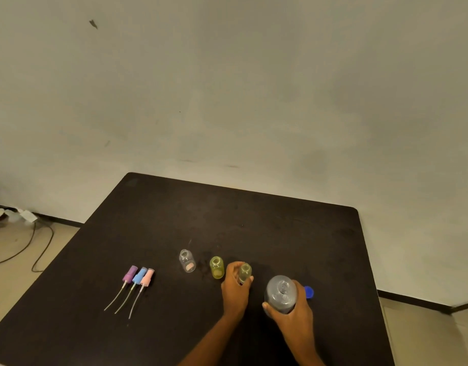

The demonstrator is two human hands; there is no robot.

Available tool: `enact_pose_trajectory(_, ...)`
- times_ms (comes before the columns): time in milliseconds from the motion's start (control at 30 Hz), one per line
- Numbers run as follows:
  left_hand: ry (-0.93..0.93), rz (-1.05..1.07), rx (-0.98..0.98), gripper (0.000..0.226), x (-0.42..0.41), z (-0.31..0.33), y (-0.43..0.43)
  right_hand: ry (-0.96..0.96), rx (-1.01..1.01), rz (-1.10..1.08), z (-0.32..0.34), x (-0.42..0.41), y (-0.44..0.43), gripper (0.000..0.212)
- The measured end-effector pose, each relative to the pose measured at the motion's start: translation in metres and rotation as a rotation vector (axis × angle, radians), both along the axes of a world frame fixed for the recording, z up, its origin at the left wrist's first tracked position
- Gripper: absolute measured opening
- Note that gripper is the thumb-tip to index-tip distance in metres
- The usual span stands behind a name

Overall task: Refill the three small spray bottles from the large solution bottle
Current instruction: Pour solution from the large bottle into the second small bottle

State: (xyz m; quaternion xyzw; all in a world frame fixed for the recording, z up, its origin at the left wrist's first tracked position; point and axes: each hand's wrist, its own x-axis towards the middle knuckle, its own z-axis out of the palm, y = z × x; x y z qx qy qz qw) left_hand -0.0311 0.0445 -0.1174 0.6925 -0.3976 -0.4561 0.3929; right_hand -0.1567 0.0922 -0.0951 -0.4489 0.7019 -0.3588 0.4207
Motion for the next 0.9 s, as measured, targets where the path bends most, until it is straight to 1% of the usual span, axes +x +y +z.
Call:
enact_pose_trajectory(167, -0.009, 0.019, -0.014, 0.040, -0.003, 0.005, 0.003, 0.001, -0.019, 0.010, -0.002, -0.001, 0.002, 0.085)
enact_pose_trajectory(333, 0.051, 0.097, 0.026, 0.057, -0.003, 0.001, 0.012, 0.008, -0.038, 0.003, -0.007, -0.001, 0.004, 0.086)
enact_pose_trajectory(367, 0.061, 0.131, 0.037, 0.057, -0.001, -0.001, 0.016, 0.008, -0.047, 0.002, -0.008, -0.001, 0.004, 0.084)
enact_pose_trajectory(467, 0.064, 0.292, 0.064, 0.041, 0.010, -0.004, 0.033, 0.016, -0.066, 0.009, -0.008, -0.002, 0.006, 0.081)
enact_pose_trajectory(500, 0.062, 0.350, 0.064, 0.039, 0.015, -0.003, 0.035, 0.019, -0.072, 0.009, -0.008, -0.002, 0.006, 0.080)
enact_pose_trajectory(567, 0.044, 0.424, 0.043, 0.045, 0.025, -0.003, 0.031, 0.020, -0.088, 0.010, -0.008, -0.002, 0.007, 0.078)
enact_pose_trajectory(633, 0.022, 0.431, 0.025, 0.059, 0.031, 0.000, 0.020, 0.020, -0.089, 0.021, -0.007, -0.002, 0.007, 0.077)
enact_pose_trajectory(733, 0.004, 0.384, 0.010, 0.069, 0.033, 0.005, 0.005, 0.024, -0.101, 0.032, -0.006, -0.003, 0.006, 0.076)
enact_pose_trajectory(833, 0.030, 0.342, -0.001, 0.072, 0.034, 0.002, -0.004, 0.025, -0.105, 0.045, -0.005, -0.004, 0.005, 0.074)
enact_pose_trajectory(900, 0.043, 0.325, -0.001, 0.065, 0.034, 0.000, -0.007, 0.025, -0.107, 0.046, -0.005, -0.004, 0.005, 0.074)
